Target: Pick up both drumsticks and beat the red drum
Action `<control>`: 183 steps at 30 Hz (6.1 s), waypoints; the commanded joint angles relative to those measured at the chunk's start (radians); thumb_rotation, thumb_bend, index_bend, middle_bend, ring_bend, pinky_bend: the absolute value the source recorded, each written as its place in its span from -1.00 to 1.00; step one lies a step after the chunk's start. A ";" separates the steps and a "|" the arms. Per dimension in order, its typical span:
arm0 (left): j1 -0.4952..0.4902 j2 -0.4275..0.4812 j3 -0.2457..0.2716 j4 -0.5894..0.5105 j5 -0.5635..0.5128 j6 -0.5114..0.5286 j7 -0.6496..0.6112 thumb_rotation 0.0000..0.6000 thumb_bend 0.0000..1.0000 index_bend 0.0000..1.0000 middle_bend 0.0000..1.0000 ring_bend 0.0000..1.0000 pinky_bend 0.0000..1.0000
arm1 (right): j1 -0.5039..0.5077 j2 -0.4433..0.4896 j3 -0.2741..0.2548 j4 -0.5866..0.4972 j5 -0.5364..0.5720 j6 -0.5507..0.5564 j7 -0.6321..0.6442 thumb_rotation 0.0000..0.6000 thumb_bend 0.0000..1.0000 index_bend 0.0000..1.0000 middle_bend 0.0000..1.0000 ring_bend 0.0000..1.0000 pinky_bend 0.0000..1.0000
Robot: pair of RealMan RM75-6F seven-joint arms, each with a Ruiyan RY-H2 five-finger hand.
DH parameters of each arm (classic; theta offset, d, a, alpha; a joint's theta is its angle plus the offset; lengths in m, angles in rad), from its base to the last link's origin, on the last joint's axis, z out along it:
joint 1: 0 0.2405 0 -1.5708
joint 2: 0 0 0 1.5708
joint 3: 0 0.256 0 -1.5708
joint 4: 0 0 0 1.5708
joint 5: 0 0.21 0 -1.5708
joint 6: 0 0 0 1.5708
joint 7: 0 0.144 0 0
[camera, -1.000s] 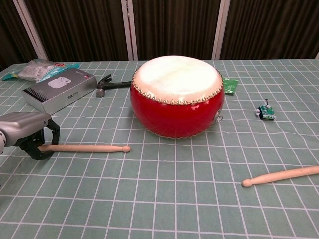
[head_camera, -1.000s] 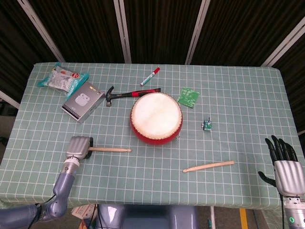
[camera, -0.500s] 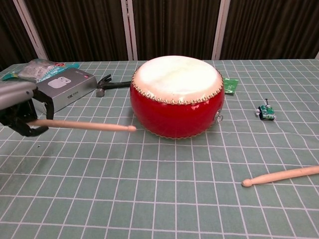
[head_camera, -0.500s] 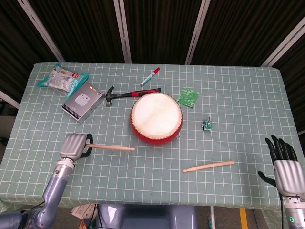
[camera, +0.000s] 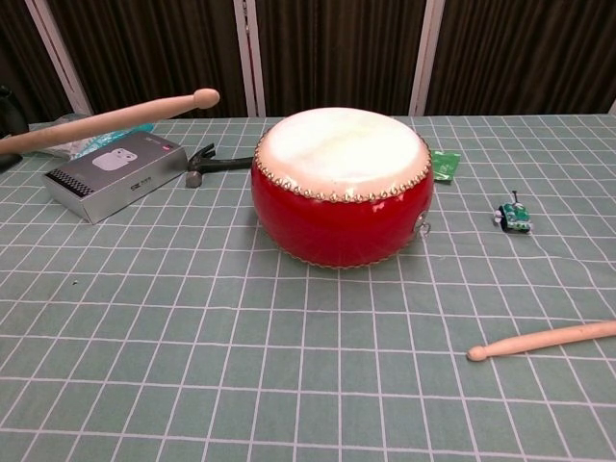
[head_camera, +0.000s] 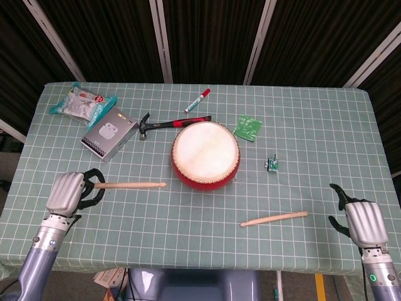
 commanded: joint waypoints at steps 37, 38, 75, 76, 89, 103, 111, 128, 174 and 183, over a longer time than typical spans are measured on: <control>0.004 0.018 -0.027 -0.003 0.005 -0.007 -0.034 1.00 0.23 0.50 1.00 1.00 1.00 | 0.197 -0.269 -0.056 0.175 0.067 -0.307 -0.381 1.00 -0.28 -0.02 1.00 1.00 0.97; 0.004 0.019 -0.027 -0.003 0.005 -0.008 -0.035 1.00 0.23 0.50 1.00 1.00 1.00 | 0.198 -0.272 -0.055 0.179 0.070 -0.309 -0.385 1.00 -0.28 -0.02 1.00 1.00 0.97; 0.009 0.031 -0.027 -0.014 0.008 -0.011 -0.031 1.00 0.22 0.50 1.00 1.00 1.00 | 0.221 -0.311 -0.069 0.204 0.195 -0.357 -0.421 1.00 -0.12 0.76 1.00 1.00 0.97; 0.009 0.031 -0.027 -0.015 0.009 -0.011 -0.031 1.00 0.22 0.50 1.00 1.00 1.00 | 0.221 -0.305 -0.067 0.193 0.195 -0.353 -0.414 1.00 -0.10 0.79 1.00 1.00 0.97; 0.010 0.038 -0.032 -0.029 0.016 -0.002 -0.029 1.00 0.22 0.50 1.00 1.00 1.00 | 0.204 -0.045 0.030 -0.161 0.264 -0.275 -0.262 1.00 0.04 0.93 1.00 1.00 0.97; -0.003 0.035 -0.056 -0.016 0.001 0.001 -0.022 1.00 0.23 0.50 1.00 1.00 1.00 | 0.181 0.174 0.175 -0.270 0.536 -0.261 -0.005 1.00 0.30 1.00 1.00 1.00 1.00; -0.028 0.049 -0.124 0.014 -0.045 -0.004 -0.069 1.00 0.23 0.51 1.00 1.00 1.00 | 0.229 0.187 0.230 -0.304 0.672 -0.250 -0.043 1.00 0.31 1.00 1.00 1.00 1.00; -0.188 -0.004 -0.272 0.159 -0.249 -0.144 -0.131 1.00 0.24 0.53 1.00 1.00 1.00 | 0.386 0.136 0.259 -0.285 0.851 -0.303 -0.174 1.00 0.31 1.00 1.00 1.00 1.00; -0.443 -0.114 -0.290 0.290 -0.441 -0.276 -0.012 1.00 0.24 0.53 1.00 1.00 1.00 | 0.615 -0.067 0.210 -0.255 0.983 -0.284 -0.344 1.00 0.31 1.00 1.00 1.00 1.00; -0.436 -0.078 -0.304 0.276 -0.413 -0.280 -0.060 1.00 0.24 0.52 1.00 1.00 1.00 | 0.619 -0.075 0.310 -0.259 0.994 -0.261 -0.213 1.00 0.31 1.00 1.00 1.00 1.00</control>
